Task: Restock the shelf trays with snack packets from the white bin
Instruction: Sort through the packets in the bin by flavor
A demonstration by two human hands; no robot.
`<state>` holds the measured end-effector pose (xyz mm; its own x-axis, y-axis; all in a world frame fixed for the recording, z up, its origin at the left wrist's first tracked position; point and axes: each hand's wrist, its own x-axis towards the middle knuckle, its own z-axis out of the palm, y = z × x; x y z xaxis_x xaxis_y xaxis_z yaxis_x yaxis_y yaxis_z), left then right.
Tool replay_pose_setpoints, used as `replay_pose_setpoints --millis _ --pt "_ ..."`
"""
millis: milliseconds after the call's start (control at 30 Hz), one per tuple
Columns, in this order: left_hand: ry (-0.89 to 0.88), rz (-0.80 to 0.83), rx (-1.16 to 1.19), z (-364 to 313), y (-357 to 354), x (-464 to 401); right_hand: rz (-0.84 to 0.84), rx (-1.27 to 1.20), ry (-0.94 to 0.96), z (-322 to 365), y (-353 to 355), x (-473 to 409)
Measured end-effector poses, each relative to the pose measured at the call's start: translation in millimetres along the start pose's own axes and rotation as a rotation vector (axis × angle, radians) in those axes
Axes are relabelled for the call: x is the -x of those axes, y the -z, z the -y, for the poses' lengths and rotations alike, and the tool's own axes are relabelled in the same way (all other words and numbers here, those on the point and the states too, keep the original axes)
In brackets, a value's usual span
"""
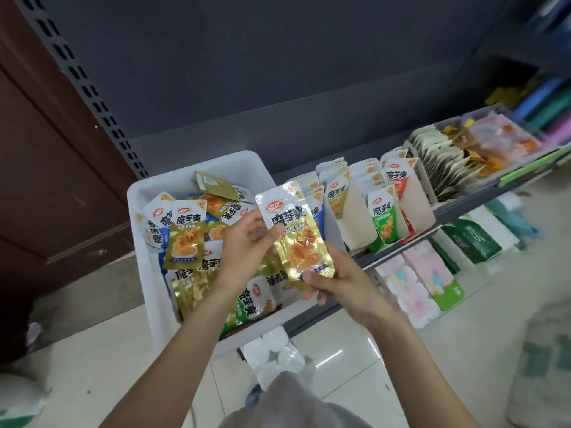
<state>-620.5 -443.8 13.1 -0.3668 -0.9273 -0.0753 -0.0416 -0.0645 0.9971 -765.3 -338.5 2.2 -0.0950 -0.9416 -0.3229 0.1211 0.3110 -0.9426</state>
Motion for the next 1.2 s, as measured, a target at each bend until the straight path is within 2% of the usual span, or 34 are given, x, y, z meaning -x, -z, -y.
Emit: replay_pose_setpoints --millis 67,133,200,267,333,400,467,500,567,667,767,867,1067,1133,1200 --pt "-0.019 0.045 -0.057 0 -13 -7 -0.077 0.094 -0.014 -5 14 3" --pt "-0.038 0.089 -0.106 0 -25 -15 -0.179 0.306 -0.037 -5 29 5" --pt "-0.073 0.128 -0.180 -2 -38 -22 -0.324 0.576 0.034 3 49 7" --pt "-0.113 0.170 -0.291 -5 -51 -27 -0.437 0.635 0.181 24 69 8" --pt "-0.161 0.189 -0.376 -7 -66 -31 -0.415 0.684 0.325 48 90 3" --pt "-0.211 0.170 -0.430 -7 -83 -34 -0.283 0.836 0.383 68 112 -11" --pt "-0.236 0.112 -0.468 -8 -99 -38 -0.159 0.975 0.413 81 129 -30" --pt "-0.232 0.069 -0.478 -7 -106 -41 -0.151 1.020 0.452 85 136 -39" --pt "-0.236 -0.042 -0.516 0 -116 -46 -0.173 1.040 0.544 90 151 -53" --pt "-0.287 -0.185 -0.792 24 -123 -47 -0.211 1.024 0.626 93 170 -68" --pt "-0.268 -0.222 -1.023 47 -128 -46 -0.210 1.054 0.665 90 178 -85" --pt "-0.269 -0.249 -1.180 57 -131 -50 -0.170 1.183 0.678 79 170 -107" --pt "-0.194 -0.239 -1.297 68 -137 -52 -0.159 1.469 0.639 57 158 -138" --pt "-0.199 -0.257 -1.283 70 -139 -51 -0.200 1.473 0.661 50 160 -145" --pt "-0.216 -0.271 -1.267 70 -140 -51 -0.256 1.373 0.706 47 163 -146"
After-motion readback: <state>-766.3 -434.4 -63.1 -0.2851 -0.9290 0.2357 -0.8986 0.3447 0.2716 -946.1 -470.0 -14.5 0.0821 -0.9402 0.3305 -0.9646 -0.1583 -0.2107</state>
